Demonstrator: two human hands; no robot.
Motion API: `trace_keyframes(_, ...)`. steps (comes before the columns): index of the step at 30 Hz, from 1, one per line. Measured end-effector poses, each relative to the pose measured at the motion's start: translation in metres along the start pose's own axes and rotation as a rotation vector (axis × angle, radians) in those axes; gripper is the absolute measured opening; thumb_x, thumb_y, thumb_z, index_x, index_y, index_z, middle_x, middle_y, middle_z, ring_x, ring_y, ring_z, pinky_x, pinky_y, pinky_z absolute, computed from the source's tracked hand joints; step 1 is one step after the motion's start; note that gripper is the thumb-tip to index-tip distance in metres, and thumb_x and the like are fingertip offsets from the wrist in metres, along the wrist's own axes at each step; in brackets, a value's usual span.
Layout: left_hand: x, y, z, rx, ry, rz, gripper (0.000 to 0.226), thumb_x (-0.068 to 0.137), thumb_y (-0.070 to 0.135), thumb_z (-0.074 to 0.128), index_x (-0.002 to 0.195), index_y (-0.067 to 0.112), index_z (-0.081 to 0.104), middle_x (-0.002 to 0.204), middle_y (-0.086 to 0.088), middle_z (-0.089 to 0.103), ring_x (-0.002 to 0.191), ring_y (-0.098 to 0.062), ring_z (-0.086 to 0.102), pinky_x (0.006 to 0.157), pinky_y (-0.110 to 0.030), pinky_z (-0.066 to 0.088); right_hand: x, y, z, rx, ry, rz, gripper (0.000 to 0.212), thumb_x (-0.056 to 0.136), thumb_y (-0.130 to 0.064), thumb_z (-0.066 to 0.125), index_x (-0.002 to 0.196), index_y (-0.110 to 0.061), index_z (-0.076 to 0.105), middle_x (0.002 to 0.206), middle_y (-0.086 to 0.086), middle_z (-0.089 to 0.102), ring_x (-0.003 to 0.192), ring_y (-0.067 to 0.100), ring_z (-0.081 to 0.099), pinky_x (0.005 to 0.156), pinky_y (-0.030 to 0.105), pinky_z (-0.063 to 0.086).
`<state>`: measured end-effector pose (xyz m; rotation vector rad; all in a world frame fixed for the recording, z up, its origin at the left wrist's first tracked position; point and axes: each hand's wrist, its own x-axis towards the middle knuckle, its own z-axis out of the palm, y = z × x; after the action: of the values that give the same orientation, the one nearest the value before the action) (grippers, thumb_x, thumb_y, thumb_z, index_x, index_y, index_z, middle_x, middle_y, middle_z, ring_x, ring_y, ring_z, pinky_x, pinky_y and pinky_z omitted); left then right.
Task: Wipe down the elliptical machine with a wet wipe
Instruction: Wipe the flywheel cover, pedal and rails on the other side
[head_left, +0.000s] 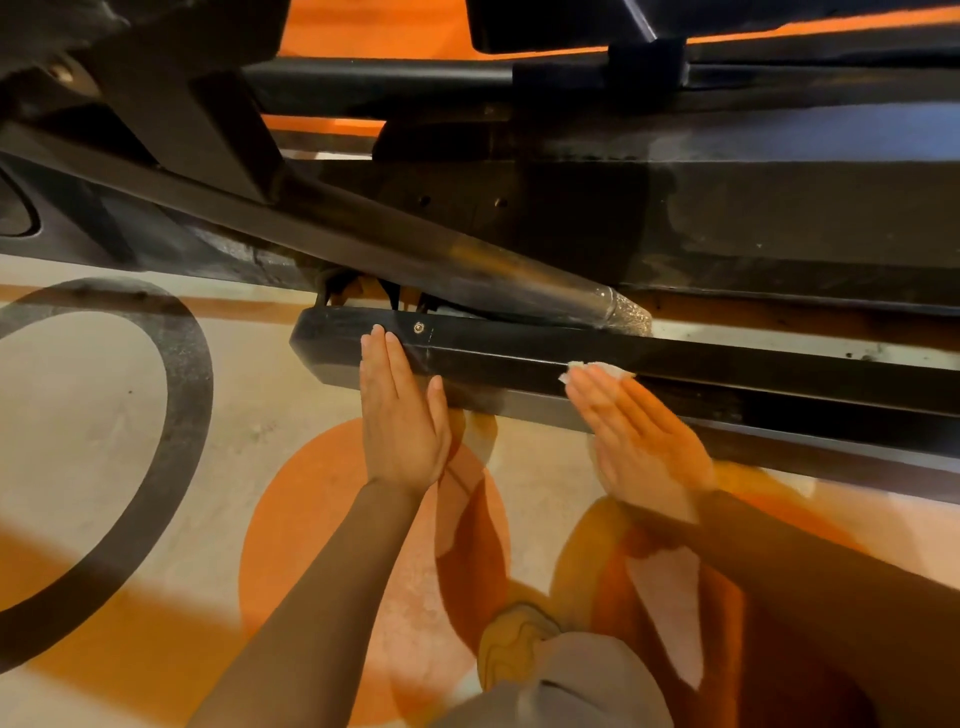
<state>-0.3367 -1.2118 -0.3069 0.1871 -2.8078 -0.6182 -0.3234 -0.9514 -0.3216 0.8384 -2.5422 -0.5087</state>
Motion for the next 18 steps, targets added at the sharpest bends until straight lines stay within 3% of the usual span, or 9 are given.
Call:
trace_keyframes(2, 0.001, 0.005, 0.002, -0.016, 0.003, -0.026, 0.067, 0.105, 0.037, 0.04, 0.155, 0.0, 0.017, 0.164, -0.014, 0.011, 0.153, -0.025, 0.003, 0.124, -0.043, 0.013, -0.02, 0.004, 0.003, 0.084, 0.088, 0.132, 0.07, 0.088, -0.014, 0.05, 0.151, -0.002, 0.024, 0.159, 0.017, 0.017, 0.15, 0.03, 0.007, 0.122, 0.042, 0.004)
trace_keyframes(5, 0.002, 0.009, 0.006, 0.018, 0.024, -0.051, 0.075, 0.102, 0.049, 0.037, 0.156, 0.001, 0.017, 0.165, -0.013, 0.009, 0.153, -0.025, 0.002, 0.124, -0.039, 0.009, -0.034, -0.003, 0.0, 0.16, 0.074, 0.263, 0.066, 0.094, -0.022, 0.047, 0.152, -0.001, 0.022, 0.159, 0.018, 0.017, 0.147, 0.035, 0.018, 0.122, 0.046, 0.012)
trace_keyframes(9, 0.0, 0.012, 0.01, 0.048, 0.026, -0.058, 0.082, 0.1, 0.058, 0.031, 0.156, 0.001, 0.013, 0.166, -0.014, 0.004, 0.153, -0.025, -0.002, 0.124, -0.037, 0.005, -0.039, -0.015, -0.005, 0.208, 0.015, 0.444, 0.069, 0.099, -0.032, 0.037, 0.154, -0.001, 0.009, 0.161, 0.019, 0.001, 0.149, 0.036, 0.006, 0.122, 0.048, 0.004)
trace_keyframes(12, -0.001, 0.012, 0.012, 0.052, 0.031, -0.052, 0.082, 0.1, 0.057, 0.031, 0.156, 0.0, 0.011, 0.165, -0.015, 0.003, 0.153, -0.025, -0.002, 0.124, -0.036, 0.003, -0.01, -0.023, -0.008, 0.246, -0.015, 0.324, 0.081, 0.096, -0.033, 0.047, 0.154, -0.004, 0.0, 0.161, 0.015, -0.007, 0.149, 0.031, -0.01, 0.121, 0.043, -0.008)
trace_keyframes(15, -0.002, 0.013, 0.012, 0.068, 0.026, -0.056, 0.083, 0.099, 0.059, 0.03, 0.157, 0.003, 0.01, 0.166, -0.013, 0.002, 0.153, -0.024, -0.003, 0.123, -0.034, 0.001, 0.026, -0.031, -0.018, 0.215, -0.114, 0.118, 0.083, 0.093, -0.039, 0.053, 0.154, -0.007, 0.006, 0.158, 0.014, -0.011, 0.147, 0.029, -0.022, 0.119, 0.042, -0.015)
trace_keyframes(18, -0.004, 0.014, 0.012, 0.079, 0.031, -0.041, 0.082, 0.099, 0.059, 0.03, 0.157, 0.004, 0.01, 0.166, -0.013, 0.003, 0.153, -0.025, -0.001, 0.124, -0.036, 0.003, 0.036, -0.035, -0.021, 0.167, -0.109, 0.089, 0.079, 0.092, -0.038, 0.053, 0.153, -0.01, 0.011, 0.157, 0.013, -0.015, 0.146, 0.028, -0.024, 0.118, 0.041, -0.018)
